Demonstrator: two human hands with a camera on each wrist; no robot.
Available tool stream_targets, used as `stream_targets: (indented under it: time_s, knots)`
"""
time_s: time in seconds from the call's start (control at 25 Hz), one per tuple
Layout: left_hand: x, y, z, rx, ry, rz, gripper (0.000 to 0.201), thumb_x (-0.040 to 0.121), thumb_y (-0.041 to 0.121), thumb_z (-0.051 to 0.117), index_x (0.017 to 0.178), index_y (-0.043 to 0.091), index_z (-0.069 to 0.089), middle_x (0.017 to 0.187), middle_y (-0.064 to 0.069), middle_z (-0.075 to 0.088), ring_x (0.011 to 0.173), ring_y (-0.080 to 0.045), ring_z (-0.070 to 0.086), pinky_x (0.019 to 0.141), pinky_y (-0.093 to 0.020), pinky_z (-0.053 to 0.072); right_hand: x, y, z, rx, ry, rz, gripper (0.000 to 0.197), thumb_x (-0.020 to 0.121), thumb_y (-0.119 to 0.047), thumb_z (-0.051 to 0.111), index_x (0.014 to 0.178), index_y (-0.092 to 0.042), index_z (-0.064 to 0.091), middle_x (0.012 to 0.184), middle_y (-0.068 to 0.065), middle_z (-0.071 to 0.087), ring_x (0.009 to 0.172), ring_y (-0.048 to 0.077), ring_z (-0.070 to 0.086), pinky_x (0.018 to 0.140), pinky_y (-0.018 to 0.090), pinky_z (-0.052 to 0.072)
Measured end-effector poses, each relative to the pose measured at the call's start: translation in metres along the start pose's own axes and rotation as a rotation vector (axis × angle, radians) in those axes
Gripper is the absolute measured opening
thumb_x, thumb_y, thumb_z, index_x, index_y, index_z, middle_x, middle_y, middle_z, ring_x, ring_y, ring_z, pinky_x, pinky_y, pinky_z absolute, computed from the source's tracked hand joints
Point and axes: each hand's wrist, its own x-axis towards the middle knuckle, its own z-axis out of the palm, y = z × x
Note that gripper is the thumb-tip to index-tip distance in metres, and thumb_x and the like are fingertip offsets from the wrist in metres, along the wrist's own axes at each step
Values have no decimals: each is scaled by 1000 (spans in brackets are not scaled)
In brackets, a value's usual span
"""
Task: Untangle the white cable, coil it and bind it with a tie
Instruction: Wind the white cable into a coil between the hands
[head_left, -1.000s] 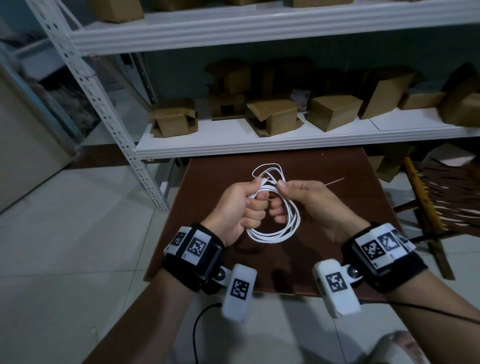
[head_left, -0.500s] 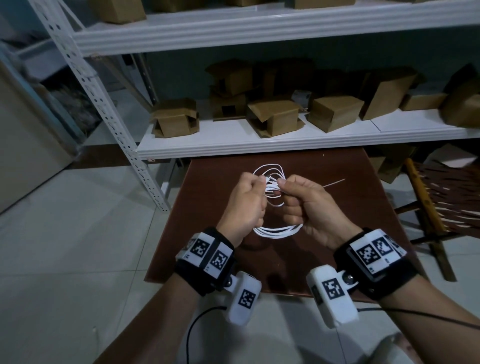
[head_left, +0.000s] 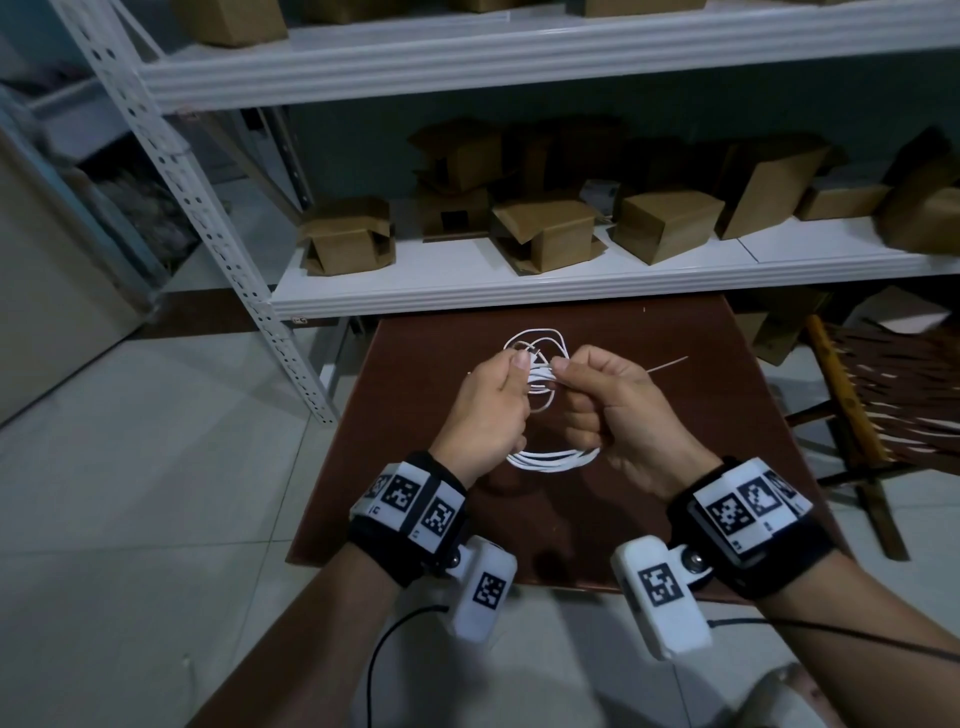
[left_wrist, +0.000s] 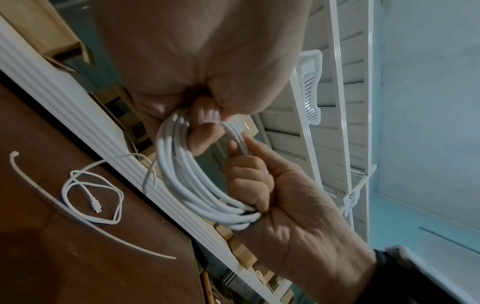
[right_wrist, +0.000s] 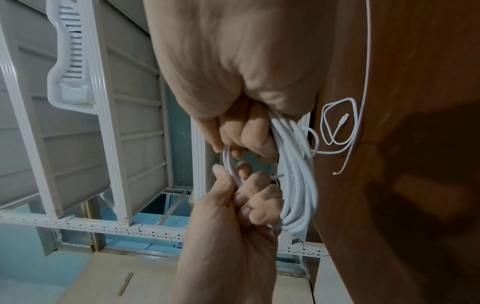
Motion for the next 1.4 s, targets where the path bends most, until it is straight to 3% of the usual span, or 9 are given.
stream_targets:
  time_s: [0.2,0.32,0.4,0.52,0.68,0.84,0.96,1.16,1.4]
  knots:
    - [3,-6,-3,176,-39,63,43,110,44,33,74,25,47,51,2,60,46,-18,62,61,-46,61,0,5,0,-64,63,-66,38,101,-10,63,70,-17,42,54,0,29,39,6,21,42,20,14]
    - [7,-11,-8,358,-22,82,43,106,48,31,73,27,50,73,-2,73,77,-25,74,80,-48,59,0,9,0,-119,82,-87,38,100,-10,66,70,-17,45,56,3,31,39,8,23,46,27,12]
    - [10,-12,-11,494,-10,8,46,108,49,32,74,28,56,106,-7,59,108,-27,55,96,-39,47,-1,12,0,-148,82,-95,38,99,-10,67,69,-17,45,56,2,31,39,8,23,46,26,13]
    - [8,-6,-14,576,47,-61,44,108,48,37,77,30,61,118,-3,36,113,-22,30,99,-34,32,-1,12,1,-151,80,-109,38,100,-9,66,69,-15,45,54,2,30,38,8,22,43,22,15]
    - [7,-7,-6,75,2,45,45,111,39,41,76,19,62,84,-3,66,84,-25,64,86,-39,48,1,4,2,-119,82,-119,37,100,-10,65,68,-16,47,55,4,31,40,9,26,45,23,19]
    - [1,-3,0,-331,-87,-48,42,112,36,39,81,10,51,55,2,54,47,-12,50,64,-40,55,0,-2,0,-156,65,-146,33,100,-11,66,71,-15,50,56,6,32,39,10,26,44,26,18]
    - [-1,-2,1,-365,-74,-71,41,112,39,40,83,11,48,54,7,36,43,-5,33,45,-24,37,1,-2,-1,-156,66,-138,33,101,-12,66,73,-15,49,58,5,30,43,11,22,47,30,13]
    - [-1,0,-1,-389,-116,-113,46,112,40,40,83,8,56,53,7,32,43,-6,27,45,-23,34,-1,-2,-1,-144,69,-126,34,101,-12,65,71,-16,48,59,11,39,39,7,24,44,24,15]
    - [-1,5,-5,-668,-259,-232,42,110,38,42,76,13,50,52,10,25,41,-3,20,40,-19,21,1,-5,-1,-112,98,-113,37,100,-13,66,68,-18,48,55,-1,31,39,6,23,39,19,18]
